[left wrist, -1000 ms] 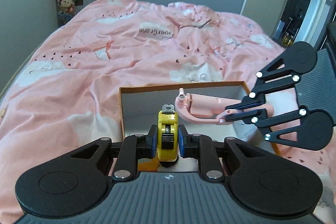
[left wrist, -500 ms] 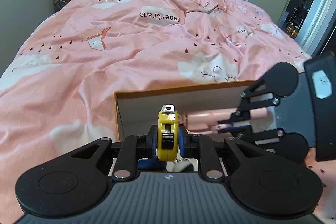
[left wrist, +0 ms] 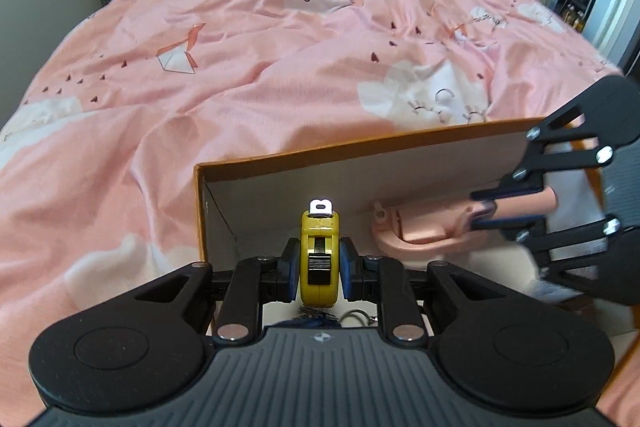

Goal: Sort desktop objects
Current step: 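Lower the pink item into the box with the right gripper while the left lowers the tape measure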

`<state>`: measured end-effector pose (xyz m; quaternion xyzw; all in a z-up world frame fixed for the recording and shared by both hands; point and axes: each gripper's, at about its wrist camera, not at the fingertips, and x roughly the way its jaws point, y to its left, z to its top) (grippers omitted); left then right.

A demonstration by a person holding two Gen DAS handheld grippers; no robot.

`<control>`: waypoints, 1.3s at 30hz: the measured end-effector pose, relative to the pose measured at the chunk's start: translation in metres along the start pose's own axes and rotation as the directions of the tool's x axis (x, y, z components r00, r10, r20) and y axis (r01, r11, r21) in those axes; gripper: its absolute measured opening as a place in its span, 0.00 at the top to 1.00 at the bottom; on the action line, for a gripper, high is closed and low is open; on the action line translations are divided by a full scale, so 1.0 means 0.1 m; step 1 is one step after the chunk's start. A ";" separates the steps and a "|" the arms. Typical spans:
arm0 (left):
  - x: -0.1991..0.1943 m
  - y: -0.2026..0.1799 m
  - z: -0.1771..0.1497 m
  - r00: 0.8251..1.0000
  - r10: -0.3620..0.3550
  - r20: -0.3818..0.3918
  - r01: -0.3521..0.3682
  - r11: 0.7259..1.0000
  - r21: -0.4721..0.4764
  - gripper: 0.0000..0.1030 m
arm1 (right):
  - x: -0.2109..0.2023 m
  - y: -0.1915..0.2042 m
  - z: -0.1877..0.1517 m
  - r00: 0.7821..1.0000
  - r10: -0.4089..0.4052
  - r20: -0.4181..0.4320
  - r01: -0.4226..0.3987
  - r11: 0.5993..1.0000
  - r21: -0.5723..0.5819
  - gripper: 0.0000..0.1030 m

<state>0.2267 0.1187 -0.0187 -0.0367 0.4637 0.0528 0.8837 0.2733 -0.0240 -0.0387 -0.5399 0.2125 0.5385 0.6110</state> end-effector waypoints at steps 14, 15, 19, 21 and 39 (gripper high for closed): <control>0.28 -0.39 -0.06 0.979 0.196 -0.062 -0.176 0.955 0.237 0.78 | -0.26 -0.06 -0.12 0.998 -0.012 0.055 0.001 0.979 0.204 0.86; 0.31 -0.40 -0.07 0.977 0.203 -0.065 -0.182 0.952 0.247 0.78 | -0.29 -0.05 -0.13 0.998 -0.014 0.055 0.002 0.978 0.210 0.86; 0.37 -0.42 -0.11 0.974 0.208 -0.089 -0.179 0.949 0.258 0.77 | -0.37 -0.03 -0.19 0.998 -0.019 0.055 0.006 0.973 0.233 0.86; 0.32 -0.39 -0.11 0.979 0.189 -0.082 -0.166 0.959 0.230 0.77 | -0.40 -0.03 -0.21 0.998 -0.021 0.055 0.007 0.970 0.245 0.86; -0.09 -0.24 -0.01 0.999 0.040 -0.006 -0.038 0.986 0.160 0.79 | -0.79 0.08 -0.27 0.984 0.003 0.180 -0.104 0.828 0.551 0.85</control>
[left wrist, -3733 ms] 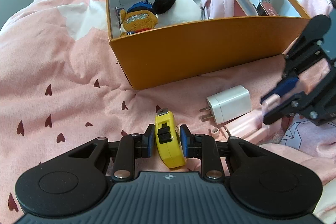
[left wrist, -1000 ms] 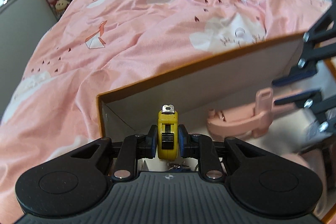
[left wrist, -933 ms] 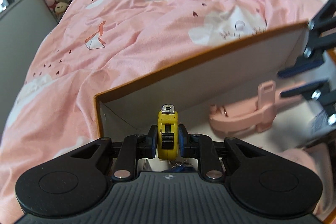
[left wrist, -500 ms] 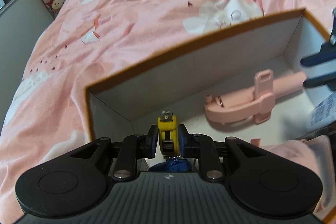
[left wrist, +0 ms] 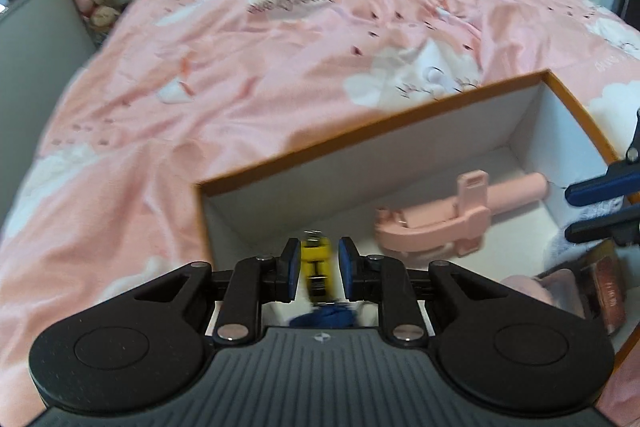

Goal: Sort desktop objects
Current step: 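Lower the pink item into the box with the right gripper while the left lowers the tape measure, then open the left gripper to release the yellow tape measure while the right releases the pink item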

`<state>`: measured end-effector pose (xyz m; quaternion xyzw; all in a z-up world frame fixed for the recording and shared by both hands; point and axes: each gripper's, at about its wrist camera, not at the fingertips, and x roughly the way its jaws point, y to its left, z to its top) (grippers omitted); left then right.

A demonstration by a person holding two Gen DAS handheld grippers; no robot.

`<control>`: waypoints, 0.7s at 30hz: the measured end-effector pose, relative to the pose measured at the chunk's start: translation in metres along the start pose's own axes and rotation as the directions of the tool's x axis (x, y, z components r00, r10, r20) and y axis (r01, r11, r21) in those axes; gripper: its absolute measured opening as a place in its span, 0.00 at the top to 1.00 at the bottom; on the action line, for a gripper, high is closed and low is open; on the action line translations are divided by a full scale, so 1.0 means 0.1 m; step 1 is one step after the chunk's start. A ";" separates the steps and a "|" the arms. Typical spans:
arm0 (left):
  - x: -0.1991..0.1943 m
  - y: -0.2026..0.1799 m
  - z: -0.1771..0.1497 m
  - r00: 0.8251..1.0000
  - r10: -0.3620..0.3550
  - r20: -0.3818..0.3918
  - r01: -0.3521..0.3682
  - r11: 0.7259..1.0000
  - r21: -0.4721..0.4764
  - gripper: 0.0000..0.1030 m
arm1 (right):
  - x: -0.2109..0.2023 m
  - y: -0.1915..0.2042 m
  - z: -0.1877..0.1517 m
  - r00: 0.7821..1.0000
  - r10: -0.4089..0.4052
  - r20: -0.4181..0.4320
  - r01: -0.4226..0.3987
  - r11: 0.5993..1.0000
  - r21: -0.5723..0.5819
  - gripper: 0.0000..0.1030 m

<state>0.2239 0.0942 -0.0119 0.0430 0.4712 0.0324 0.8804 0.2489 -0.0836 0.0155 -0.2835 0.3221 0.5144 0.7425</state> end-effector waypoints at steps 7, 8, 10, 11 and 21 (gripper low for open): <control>0.28 0.03 0.04 0.997 -0.005 -0.073 0.000 0.998 -0.063 0.83 | -0.04 0.07 -0.11 1.000 -0.024 -0.020 0.025 0.999 0.034 0.85; 0.27 0.05 0.05 0.997 0.006 -0.074 -0.011 0.997 -0.071 0.83 | -0.04 0.06 -0.12 0.999 -0.025 -0.024 0.025 0.999 0.038 0.85; 0.26 0.08 0.07 0.997 0.015 -0.071 -0.020 0.997 -0.075 0.83 | -0.04 0.07 -0.15 0.999 -0.030 -0.033 0.032 0.998 0.048 0.85; 0.25 0.09 0.07 0.997 0.015 -0.070 -0.020 0.997 -0.073 0.83 | -0.04 0.07 -0.17 0.999 -0.029 -0.036 0.031 0.998 0.053 0.85; 0.33 -0.08 0.08 0.984 0.146 -0.104 -0.140 0.988 0.061 0.84 | -0.05 0.08 -0.25 0.998 -0.037 -0.049 0.042 0.991 0.125 0.85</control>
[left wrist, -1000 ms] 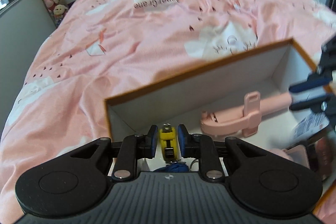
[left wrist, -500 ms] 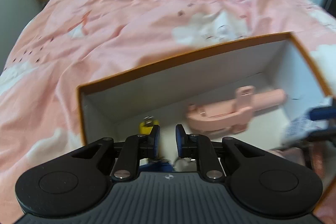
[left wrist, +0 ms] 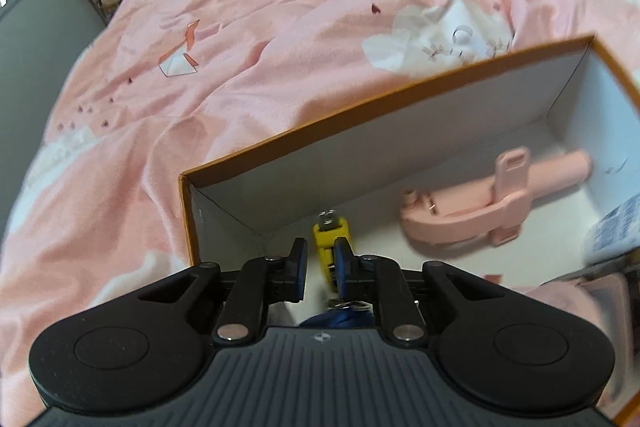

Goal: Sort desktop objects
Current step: 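Open the left gripper to release the yellow tape measure while the right releases the pink item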

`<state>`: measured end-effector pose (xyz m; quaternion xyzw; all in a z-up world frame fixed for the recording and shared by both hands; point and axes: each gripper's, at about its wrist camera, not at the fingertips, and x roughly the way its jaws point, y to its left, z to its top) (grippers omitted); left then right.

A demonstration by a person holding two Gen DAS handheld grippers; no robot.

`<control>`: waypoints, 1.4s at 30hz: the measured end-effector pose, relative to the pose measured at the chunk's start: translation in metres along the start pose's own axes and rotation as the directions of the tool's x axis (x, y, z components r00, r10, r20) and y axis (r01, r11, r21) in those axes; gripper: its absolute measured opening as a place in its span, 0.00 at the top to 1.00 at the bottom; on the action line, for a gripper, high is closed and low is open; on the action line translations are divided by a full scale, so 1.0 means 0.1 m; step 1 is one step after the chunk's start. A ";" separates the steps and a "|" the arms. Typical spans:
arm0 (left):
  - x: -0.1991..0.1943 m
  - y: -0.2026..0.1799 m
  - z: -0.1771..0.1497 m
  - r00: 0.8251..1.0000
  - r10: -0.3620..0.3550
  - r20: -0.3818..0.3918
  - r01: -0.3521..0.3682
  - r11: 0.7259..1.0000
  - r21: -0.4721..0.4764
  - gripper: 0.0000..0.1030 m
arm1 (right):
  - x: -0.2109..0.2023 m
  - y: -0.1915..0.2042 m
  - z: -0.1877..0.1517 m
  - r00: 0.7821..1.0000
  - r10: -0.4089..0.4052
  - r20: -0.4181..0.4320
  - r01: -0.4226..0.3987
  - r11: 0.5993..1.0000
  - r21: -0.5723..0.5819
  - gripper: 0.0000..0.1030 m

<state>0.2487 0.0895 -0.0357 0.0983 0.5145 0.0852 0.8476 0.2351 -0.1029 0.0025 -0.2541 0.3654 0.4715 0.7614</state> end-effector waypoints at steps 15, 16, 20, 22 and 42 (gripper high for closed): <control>-0.14 0.01 -0.07 0.996 0.064 0.064 -0.067 0.997 0.038 0.84 | -0.06 0.04 -0.07 1.000 0.021 0.012 -0.022 0.999 0.027 0.82; -0.16 0.00 -0.07 0.995 0.069 0.066 -0.073 0.996 0.049 0.84 | -0.06 0.04 -0.07 1.000 0.028 0.012 -0.029 0.999 0.034 0.82; -0.09 -0.05 -0.08 0.993 0.108 0.049 -0.112 0.989 0.100 0.84 | -0.05 0.08 -0.07 0.999 0.033 0.010 -0.033 0.999 0.031 0.82; -0.12 -0.03 -0.10 0.995 0.069 0.077 -0.076 0.994 0.083 0.84 | -0.06 0.10 -0.07 0.999 0.035 0.012 -0.035 0.999 0.034 0.82; 0.25 -0.25 -0.02 0.967 -0.251 -0.045 0.249 0.967 -0.045 0.84 | -0.01 0.12 -0.13 0.999 0.045 -0.012 -0.044 0.997 0.060 0.81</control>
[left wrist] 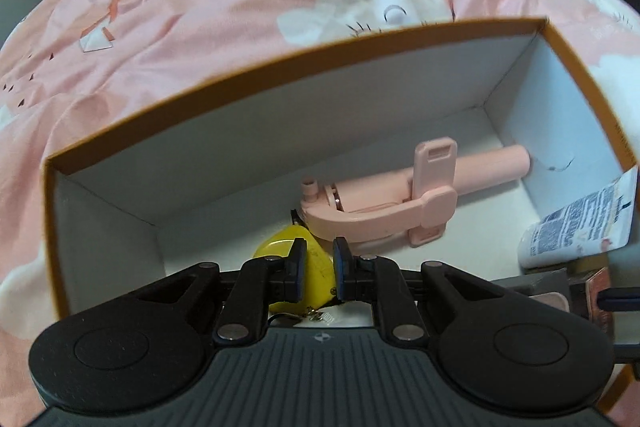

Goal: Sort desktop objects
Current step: 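Open the left gripper to release the yellow tape measure while the right releases the pink item, then withdraw both grippers from the box toward the white charger and round mirror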

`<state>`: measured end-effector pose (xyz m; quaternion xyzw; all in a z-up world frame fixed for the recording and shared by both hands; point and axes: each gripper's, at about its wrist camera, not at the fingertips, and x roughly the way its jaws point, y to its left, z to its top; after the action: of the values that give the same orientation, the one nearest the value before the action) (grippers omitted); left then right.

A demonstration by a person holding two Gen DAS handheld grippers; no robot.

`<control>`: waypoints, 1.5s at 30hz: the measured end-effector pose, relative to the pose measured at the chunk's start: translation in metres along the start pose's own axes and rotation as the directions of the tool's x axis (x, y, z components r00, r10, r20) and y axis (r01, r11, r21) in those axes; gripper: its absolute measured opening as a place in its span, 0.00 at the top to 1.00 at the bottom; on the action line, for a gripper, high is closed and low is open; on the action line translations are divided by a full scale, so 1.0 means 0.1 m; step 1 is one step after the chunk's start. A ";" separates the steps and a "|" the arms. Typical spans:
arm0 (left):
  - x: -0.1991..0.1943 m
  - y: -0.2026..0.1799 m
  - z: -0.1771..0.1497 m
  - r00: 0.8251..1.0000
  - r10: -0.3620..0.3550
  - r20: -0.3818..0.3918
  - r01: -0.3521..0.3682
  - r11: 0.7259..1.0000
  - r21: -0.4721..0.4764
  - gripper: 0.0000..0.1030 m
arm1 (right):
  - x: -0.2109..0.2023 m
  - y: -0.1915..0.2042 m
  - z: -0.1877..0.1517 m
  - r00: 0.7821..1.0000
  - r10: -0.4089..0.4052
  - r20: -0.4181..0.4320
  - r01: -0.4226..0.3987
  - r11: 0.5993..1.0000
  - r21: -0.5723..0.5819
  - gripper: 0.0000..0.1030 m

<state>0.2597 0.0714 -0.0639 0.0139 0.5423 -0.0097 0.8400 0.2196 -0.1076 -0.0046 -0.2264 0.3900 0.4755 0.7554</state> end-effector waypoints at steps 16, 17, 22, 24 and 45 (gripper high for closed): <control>0.02 0.01 -0.01 0.962 0.271 -0.041 -0.266 0.958 0.103 0.83 | 0.07 -0.16 -0.04 0.997 -0.053 -0.061 0.059 0.993 0.106 0.76; 0.02 0.05 -0.03 0.961 0.274 -0.039 -0.270 0.958 0.097 0.83 | 0.07 -0.17 -0.05 0.996 -0.059 -0.061 0.065 0.991 0.113 0.76; -0.25 0.20 -0.14 0.979 0.196 0.054 -0.197 0.980 0.025 0.83 | -0.04 -0.19 -0.08 0.999 -0.041 -0.017 0.043 0.987 0.153 0.75; -0.45 0.18 -0.22 0.974 0.184 0.133 -0.188 0.982 0.016 0.83 | -0.10 -0.16 -0.11 1.000 -0.029 0.002 0.028 0.986 0.165 0.75; -1.28 -0.81 -1.58 0.971 -0.169 0.167 0.145 0.979 0.146 0.83 | 0.12 0.59 -1.03 0.994 0.062 -0.088 -0.015 0.891 0.455 0.72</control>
<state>0.0603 -0.0036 -0.0134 0.0258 0.4622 -0.1133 0.8791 0.1312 -0.1485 -0.0735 -0.0598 0.5319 0.3744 0.7572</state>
